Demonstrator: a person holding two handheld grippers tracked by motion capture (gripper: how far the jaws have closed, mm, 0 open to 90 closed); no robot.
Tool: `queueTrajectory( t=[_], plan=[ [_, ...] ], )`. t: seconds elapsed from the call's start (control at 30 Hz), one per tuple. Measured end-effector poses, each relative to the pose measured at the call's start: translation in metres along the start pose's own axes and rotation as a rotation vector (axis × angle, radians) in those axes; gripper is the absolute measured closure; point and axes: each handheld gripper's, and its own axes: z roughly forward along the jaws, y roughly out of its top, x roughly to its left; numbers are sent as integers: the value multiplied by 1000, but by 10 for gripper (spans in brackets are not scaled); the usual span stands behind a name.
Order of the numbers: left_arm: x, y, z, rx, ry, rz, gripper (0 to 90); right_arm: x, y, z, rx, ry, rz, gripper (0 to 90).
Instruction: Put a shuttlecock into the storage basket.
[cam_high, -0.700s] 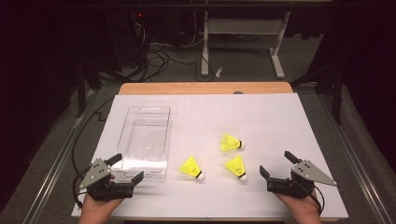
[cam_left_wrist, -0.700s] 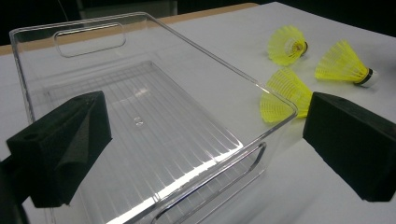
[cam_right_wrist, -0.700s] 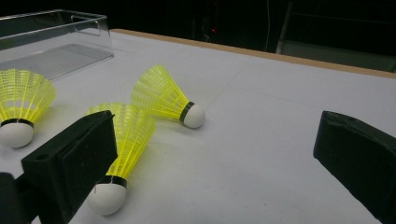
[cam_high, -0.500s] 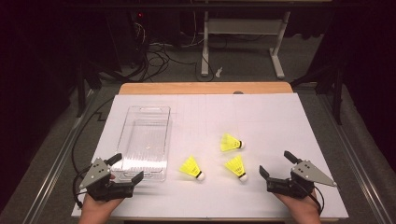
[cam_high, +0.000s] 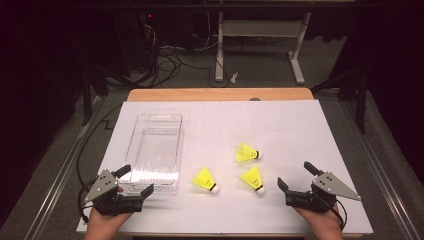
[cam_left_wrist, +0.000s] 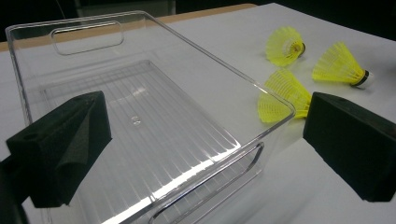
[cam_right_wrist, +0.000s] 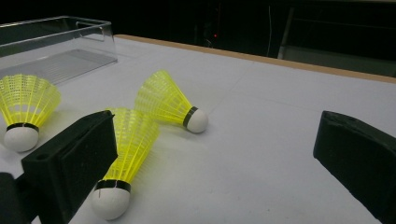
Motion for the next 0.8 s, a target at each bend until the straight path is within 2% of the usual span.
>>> queueTrajectory(
  t=[0.47,0.8],
  plan=[
    [2,3,-1,-10,5,-10,19,0,-1,1,6,6,8,2],
    [11,9,-5,-29,23,-27,18,-2,-3,1,8,3,10,2]
  ],
)
